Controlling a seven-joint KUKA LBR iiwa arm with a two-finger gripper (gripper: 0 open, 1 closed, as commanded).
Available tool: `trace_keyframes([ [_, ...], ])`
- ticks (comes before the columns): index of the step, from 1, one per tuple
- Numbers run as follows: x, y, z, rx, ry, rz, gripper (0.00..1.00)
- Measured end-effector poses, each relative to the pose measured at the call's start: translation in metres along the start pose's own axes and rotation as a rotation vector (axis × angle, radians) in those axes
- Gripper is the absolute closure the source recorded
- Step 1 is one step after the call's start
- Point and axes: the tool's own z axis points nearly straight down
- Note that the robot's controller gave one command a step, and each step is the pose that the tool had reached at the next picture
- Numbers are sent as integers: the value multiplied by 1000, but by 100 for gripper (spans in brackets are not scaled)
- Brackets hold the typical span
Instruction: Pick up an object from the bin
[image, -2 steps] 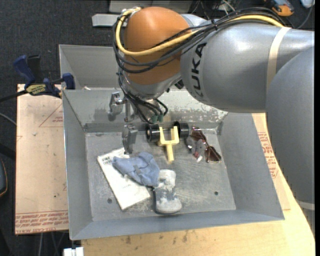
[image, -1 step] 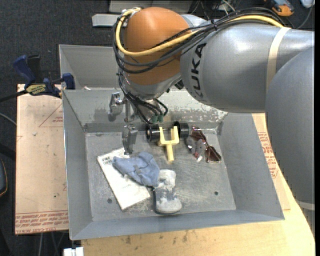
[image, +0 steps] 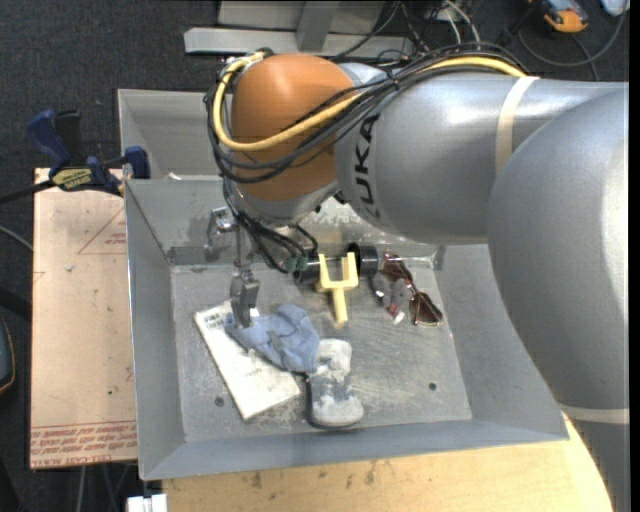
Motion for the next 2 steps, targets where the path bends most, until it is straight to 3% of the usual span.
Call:
trace_keyframes([
  [1,8,-28,62,-3,5,-17,0],
  [2,71,-67,118,-2,16,-49,100],
])
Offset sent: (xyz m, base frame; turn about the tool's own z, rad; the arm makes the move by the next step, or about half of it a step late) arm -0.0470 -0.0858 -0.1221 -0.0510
